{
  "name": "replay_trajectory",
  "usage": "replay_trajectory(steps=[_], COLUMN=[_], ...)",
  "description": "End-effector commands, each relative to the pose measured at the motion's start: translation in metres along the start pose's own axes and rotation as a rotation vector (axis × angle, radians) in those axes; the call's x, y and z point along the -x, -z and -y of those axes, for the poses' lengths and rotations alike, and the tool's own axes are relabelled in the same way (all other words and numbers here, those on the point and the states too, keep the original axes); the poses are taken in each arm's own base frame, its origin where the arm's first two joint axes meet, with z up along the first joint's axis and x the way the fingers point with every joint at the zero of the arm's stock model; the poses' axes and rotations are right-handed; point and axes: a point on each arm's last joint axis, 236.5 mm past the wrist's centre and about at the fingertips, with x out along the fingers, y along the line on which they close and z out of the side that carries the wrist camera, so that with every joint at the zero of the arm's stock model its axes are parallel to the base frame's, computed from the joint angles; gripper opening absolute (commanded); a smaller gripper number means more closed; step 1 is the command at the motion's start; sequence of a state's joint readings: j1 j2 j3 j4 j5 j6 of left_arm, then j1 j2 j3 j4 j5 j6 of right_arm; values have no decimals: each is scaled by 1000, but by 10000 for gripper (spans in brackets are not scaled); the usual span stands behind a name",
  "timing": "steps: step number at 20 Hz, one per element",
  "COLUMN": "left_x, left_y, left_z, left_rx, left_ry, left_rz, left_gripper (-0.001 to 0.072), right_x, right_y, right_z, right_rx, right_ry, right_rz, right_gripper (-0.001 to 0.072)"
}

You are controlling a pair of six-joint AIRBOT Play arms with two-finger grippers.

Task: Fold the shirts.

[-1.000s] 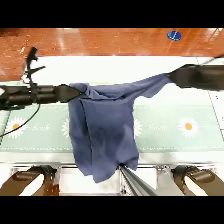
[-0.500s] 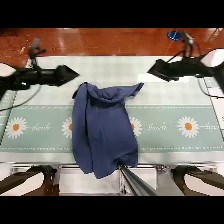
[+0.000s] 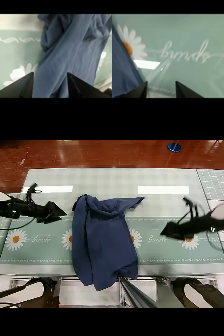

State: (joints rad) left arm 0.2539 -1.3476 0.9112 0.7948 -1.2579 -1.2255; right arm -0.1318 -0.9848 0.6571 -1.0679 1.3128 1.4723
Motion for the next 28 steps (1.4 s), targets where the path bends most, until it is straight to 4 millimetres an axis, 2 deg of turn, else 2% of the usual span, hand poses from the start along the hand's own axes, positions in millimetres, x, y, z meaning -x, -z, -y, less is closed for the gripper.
replay_trajectory(steps=[1, 3, 8, 9, 10, 14, 21, 22, 25, 27, 28], left_x=[-32, -48, -83, -87, -88, -80, -77, -77, -76, -71, -66], left_y=[9, 9, 18, 17, 15, 6, 12, 12, 13, 12, 10], left_z=[-6, -7, 16, 21, 27, 40, 45, 45, 45, 39, 36], left_rx=[0, -5, -117, -131, -153, -196, -202, -202, -199, -186, -174], left_ry=[31, 23, 42, 44, 49, 63, 77, 78, 78, 68, 73], left_rz=[-63, -88, -190, -202, -206, -200, -231, -232, -234, -235, -229], left_gripper=[507, 507, 498, 316, 30, 22, 22, 22, 23, 22, 22], right_x=[-34, -40, -53, -55, -58, -82, -131, -136, -133, -122, -117], right_y=[62, 73, 91, 95, 100, 116, 129, 129, 117, 108, 99], right_z=[1, 0, -20, -21, -22, -40, -84, -91, -119, -129, -127], right_rx=[-72, -94, -27, -13, 2, 50, 27, 24, 120, 193, 214], right_ry=[-85, -106, -107, -90, -73, -69, -193, -217, -315, -343, -335], right_rz=[-104, -133, -188, -201, -215, -285, -352, -351, -322, -320, -310], right_gripper=[405, 405, 405, 405, 405, 405, 405, 382, 24, 23, 23])
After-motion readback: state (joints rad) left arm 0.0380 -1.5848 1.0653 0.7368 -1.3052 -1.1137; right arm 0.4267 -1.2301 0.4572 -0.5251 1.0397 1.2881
